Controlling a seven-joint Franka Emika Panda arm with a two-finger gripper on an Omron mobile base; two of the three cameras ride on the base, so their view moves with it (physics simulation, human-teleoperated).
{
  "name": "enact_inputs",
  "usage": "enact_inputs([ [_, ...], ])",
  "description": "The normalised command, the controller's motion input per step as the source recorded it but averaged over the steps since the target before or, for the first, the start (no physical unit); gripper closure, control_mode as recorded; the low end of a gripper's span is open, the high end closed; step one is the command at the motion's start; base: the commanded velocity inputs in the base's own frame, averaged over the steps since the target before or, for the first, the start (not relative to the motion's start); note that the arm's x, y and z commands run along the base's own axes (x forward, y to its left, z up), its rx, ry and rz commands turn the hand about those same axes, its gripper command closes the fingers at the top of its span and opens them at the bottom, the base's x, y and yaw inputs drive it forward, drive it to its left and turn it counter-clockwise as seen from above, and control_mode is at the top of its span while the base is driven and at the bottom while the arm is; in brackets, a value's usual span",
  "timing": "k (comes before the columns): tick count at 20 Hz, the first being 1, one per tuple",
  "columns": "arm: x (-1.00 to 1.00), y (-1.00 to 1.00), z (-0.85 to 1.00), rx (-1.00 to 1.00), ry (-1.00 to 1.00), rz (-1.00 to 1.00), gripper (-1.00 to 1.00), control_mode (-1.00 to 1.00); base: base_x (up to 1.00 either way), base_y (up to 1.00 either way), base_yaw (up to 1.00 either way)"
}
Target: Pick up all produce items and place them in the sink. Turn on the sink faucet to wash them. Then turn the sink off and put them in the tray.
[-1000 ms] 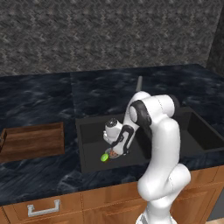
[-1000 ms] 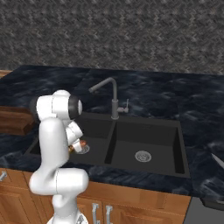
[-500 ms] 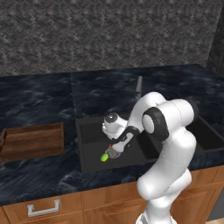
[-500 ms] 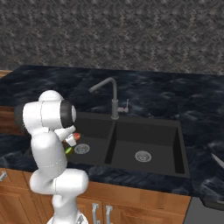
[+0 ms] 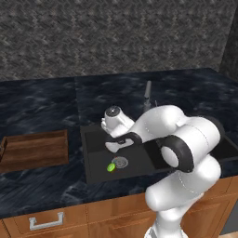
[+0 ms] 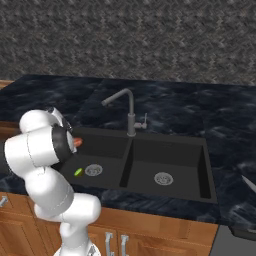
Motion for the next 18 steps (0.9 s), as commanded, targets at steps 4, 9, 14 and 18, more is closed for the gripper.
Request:
enact_inputs([
  [4,0.0,0.53,0.67,0.0,0.0,0.08,1.0,-1.0,0.0,0.0,0.0],
  [9,0.0,0.64,0.46,0.0,0.01,0.08,1.0,-1.0,0.0,0.0,0.0],
  [14,0.0,0.77,0.17,-0.01,0.04,0.1,1.0,-1.0,0.0,0.0,0.0],
  [18,0.0,0.76,0.03,0.0,0.01,0.12,1.0,-1.0,0.0,0.0,0.0],
])
